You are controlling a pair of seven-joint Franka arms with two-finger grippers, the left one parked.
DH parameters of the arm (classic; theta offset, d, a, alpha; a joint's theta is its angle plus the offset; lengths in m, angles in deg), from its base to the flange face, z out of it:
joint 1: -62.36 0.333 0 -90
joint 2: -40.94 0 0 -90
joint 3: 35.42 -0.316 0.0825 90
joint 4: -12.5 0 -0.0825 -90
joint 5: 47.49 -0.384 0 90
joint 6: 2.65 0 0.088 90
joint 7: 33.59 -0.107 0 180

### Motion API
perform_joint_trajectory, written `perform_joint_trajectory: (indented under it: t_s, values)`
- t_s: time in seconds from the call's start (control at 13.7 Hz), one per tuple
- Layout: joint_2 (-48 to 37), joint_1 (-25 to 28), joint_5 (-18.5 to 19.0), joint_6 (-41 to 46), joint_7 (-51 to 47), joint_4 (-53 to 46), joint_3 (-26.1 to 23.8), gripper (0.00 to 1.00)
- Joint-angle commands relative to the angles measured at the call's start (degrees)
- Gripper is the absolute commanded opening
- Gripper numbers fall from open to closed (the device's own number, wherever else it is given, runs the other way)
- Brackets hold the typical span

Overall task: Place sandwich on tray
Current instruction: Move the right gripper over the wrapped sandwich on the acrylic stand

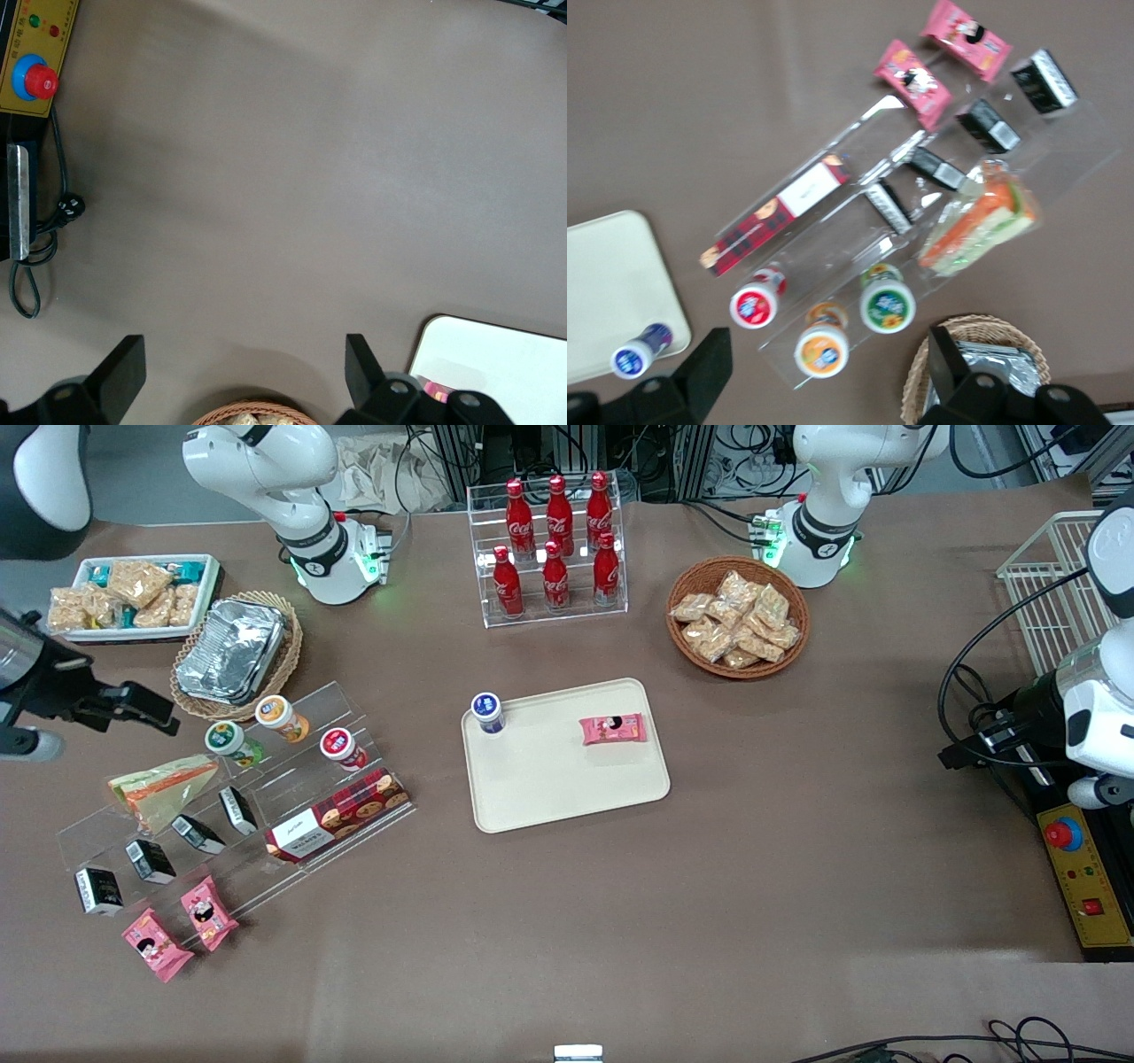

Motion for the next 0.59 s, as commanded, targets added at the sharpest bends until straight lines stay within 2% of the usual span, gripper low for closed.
perform_joint_trajectory:
  t_s: [0.0, 0.15, 0.44, 0.51]
  values:
    - [1.68, -2.48, 1.45, -0.35, -0.83, -0.83, 0.98, 0.99]
    - [2.73, -2.58, 1.09, -0.35, -7.29, -0.57, 4.66, 0.99]
    - [5.19, -2.58, 0.83, -0.17, -30.75, -0.57, 6.26, 0.99]
    - [6.07, -2.67, 0.66, -0.7, -32.8, -0.57, 6.35, 0.99]
